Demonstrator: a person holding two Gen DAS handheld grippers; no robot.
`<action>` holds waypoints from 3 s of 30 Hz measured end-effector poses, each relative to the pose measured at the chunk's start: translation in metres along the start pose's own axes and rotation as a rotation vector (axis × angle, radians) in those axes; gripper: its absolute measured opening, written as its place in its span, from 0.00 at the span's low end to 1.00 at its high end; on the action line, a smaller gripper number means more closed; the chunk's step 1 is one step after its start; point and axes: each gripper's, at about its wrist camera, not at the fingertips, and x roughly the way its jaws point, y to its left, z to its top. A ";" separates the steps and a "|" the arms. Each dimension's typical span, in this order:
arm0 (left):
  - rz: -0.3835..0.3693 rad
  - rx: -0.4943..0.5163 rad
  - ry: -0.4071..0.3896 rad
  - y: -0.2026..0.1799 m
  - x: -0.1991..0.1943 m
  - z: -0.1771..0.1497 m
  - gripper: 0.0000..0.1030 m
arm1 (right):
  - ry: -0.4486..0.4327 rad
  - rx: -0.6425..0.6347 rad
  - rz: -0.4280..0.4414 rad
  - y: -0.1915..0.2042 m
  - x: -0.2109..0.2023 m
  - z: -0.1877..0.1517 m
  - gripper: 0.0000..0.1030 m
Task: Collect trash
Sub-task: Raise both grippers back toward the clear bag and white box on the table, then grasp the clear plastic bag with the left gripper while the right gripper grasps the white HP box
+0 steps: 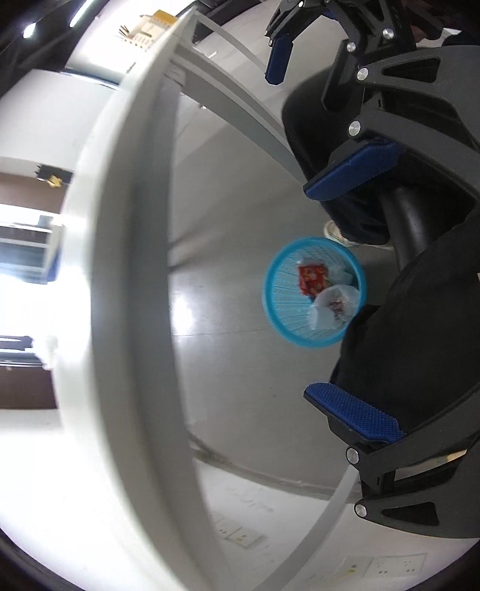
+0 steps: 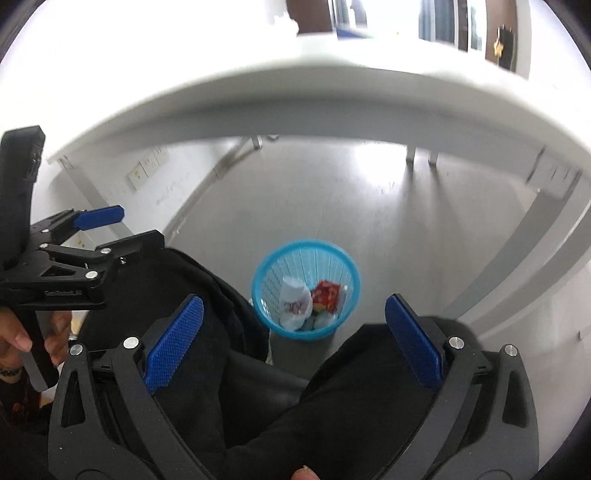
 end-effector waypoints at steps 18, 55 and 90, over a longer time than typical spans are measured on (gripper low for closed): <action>-0.011 0.026 -0.221 0.007 -0.068 0.074 0.94 | -0.278 0.005 -0.021 -0.019 -0.080 0.082 0.92; 0.004 0.083 -0.091 0.042 0.047 0.301 0.94 | -0.095 -0.428 0.135 -0.105 0.023 0.383 0.92; 0.017 0.105 0.067 0.056 0.155 0.356 0.43 | 0.187 -0.640 0.123 -0.134 0.198 0.455 0.77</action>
